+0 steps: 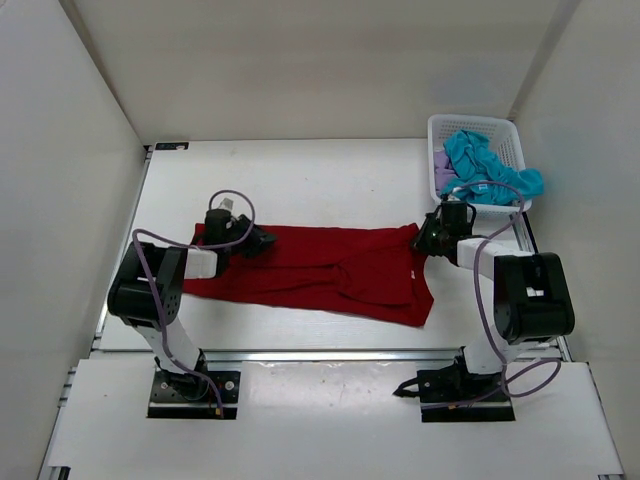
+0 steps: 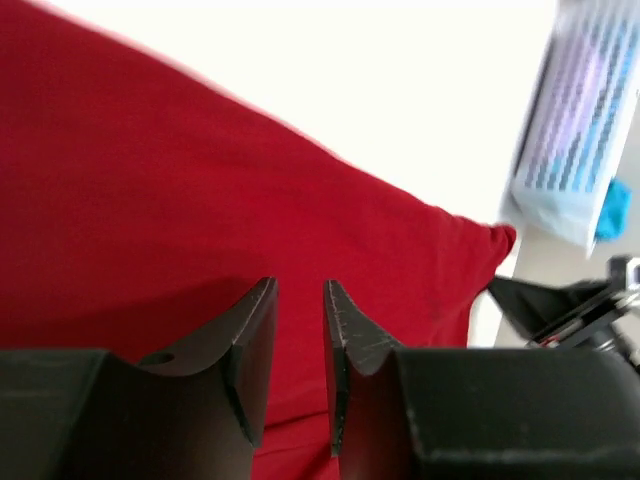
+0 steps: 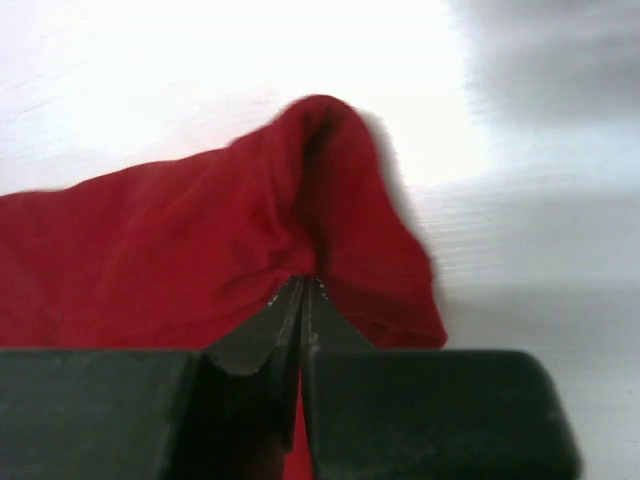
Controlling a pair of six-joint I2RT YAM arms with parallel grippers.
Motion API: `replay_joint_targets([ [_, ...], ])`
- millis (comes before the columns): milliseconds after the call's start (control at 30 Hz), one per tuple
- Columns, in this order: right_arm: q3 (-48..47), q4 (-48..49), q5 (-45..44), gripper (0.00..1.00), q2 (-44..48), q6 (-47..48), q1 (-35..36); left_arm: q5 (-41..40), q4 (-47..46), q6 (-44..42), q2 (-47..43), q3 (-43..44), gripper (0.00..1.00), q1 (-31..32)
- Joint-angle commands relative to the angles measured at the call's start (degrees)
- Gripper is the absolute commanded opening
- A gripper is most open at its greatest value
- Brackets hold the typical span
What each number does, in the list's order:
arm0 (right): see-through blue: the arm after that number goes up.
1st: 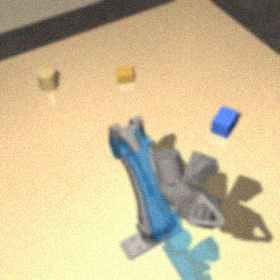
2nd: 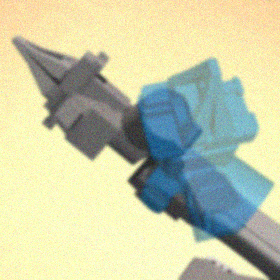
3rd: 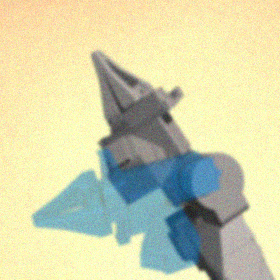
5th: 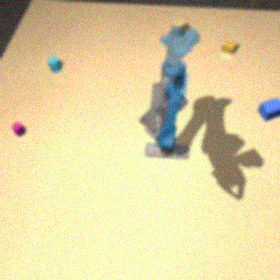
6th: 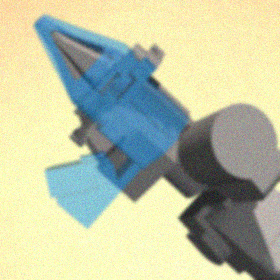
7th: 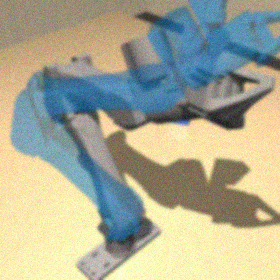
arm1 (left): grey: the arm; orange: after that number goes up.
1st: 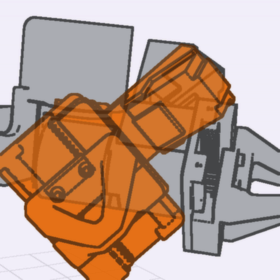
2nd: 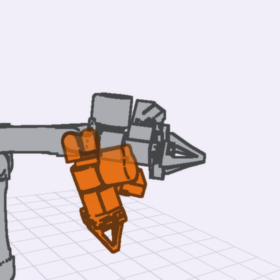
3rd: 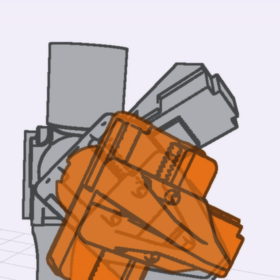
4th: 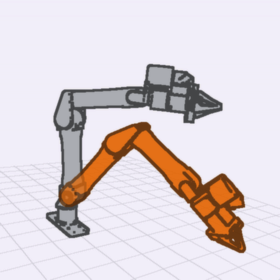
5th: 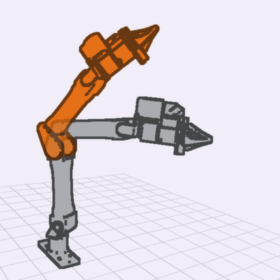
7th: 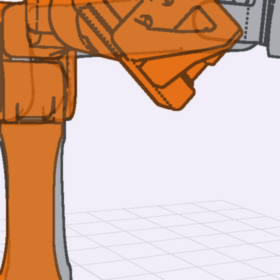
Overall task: Fold and stack the t-shirts
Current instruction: Fold the other side of the tshirt into a rectangle, then rotate the tshirt 90 degrees
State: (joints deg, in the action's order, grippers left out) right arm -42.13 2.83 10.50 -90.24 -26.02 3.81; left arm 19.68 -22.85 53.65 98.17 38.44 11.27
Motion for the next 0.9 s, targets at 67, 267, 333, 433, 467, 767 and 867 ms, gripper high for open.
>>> replay_joint_targets([
  [67,1.78,0.33,-6.38,0.00,-1.35,-1.84,-1.26,2.38,-5.88,5.15,-0.17,-7.31,0.36,-7.65],
  [267,-0.32,-2.65,-7.07,0.00,3.30,-1.32,-0.48,3.43,-10.72,9.55,-1.92,-11.19,0.37,-10.30],
  [333,-1.02,-5.20,-8.13,0.07,6.29,-0.70,1.19,3.87,-9.77,9.11,-3.94,-10.14,0.38,-9.42],
  [433,-1.55,-7.48,-8.48,0.19,10.34,0.18,4.61,2.91,-5.04,5.61,-9.12,-7.07,0.43,-5.92],
  [467,-1.47,-7.66,-7.70,0.19,10.95,0.44,6.62,1.69,-2.49,3.76,-11.05,-5.75,0.45,-4.86],
  [767,-5.06,-5.99,-2.60,0.04,-3.70,-2.63,19.56,-1.58,8.61,-7.07,-18.80,-2.22,0.50,9.47],
  [867,-12.52,-7.75,-1.28,0.03,-11.61,-1.23,19.39,0.70,8.44,-7.68,-20.56,-4.86,0.50,11.49],
])
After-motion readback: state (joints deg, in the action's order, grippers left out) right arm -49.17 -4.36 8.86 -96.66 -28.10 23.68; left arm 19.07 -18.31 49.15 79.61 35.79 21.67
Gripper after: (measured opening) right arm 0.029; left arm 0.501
